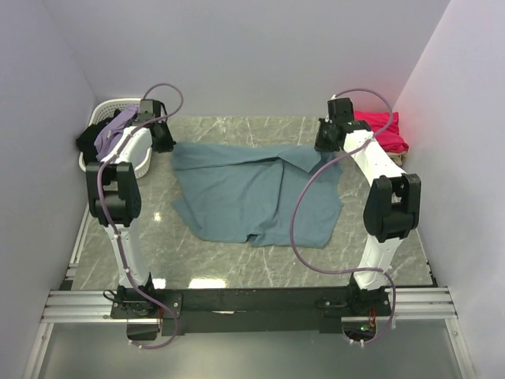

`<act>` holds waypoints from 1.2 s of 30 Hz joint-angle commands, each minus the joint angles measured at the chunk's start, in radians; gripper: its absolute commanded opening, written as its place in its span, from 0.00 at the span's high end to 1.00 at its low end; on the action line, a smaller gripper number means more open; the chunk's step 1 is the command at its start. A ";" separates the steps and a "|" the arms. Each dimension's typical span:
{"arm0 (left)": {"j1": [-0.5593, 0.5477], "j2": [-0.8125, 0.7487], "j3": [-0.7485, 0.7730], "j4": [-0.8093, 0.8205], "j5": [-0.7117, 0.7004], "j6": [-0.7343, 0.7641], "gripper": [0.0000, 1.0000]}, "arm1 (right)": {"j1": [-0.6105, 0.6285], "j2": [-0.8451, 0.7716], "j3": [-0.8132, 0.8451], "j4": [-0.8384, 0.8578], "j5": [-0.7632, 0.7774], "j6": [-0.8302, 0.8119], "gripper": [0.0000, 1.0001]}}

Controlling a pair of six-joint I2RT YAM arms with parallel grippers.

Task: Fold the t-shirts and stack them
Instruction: Fold the tshirt

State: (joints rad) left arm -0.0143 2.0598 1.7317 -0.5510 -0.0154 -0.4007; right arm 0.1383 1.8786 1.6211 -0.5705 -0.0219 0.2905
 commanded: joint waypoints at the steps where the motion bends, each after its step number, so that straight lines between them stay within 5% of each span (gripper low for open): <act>1: -0.016 0.042 0.029 -0.078 0.020 0.031 0.88 | 0.009 0.016 -0.001 -0.052 0.046 -0.007 1.00; 6: -0.026 0.040 0.029 -0.073 -0.009 0.023 0.89 | 0.012 0.071 -0.003 -0.112 0.043 -0.011 0.98; 7: -0.027 0.036 0.028 -0.072 -0.021 0.022 0.88 | 0.012 0.073 -0.019 -0.117 0.045 -0.005 0.94; 8: -0.027 0.028 0.025 -0.067 -0.015 0.023 0.88 | 0.014 0.073 -0.029 -0.115 0.045 -0.002 0.68; 9: -0.027 0.007 0.022 -0.052 -0.008 0.026 0.88 | 0.012 0.060 -0.039 -0.098 0.056 0.002 0.62; 14: -0.027 -0.062 0.003 0.017 0.104 0.026 0.85 | 0.014 -0.001 -0.043 -0.063 0.106 0.025 0.57; 18: -0.027 -0.063 0.031 0.054 0.242 0.031 0.73 | 0.014 -0.078 -0.026 0.009 0.126 0.039 0.45; 25: -0.032 0.054 0.118 0.112 0.402 -0.004 0.66 | 0.009 0.121 0.205 -0.037 0.102 0.041 0.43; 36: -0.039 0.212 0.137 0.112 0.394 -0.001 0.57 | -0.037 0.335 0.373 -0.075 0.025 0.076 0.45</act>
State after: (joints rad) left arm -0.0502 2.2402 1.8221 -0.4362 0.3698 -0.4053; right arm 0.1314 2.1815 1.9060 -0.6201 0.0319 0.3489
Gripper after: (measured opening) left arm 0.415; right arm 0.554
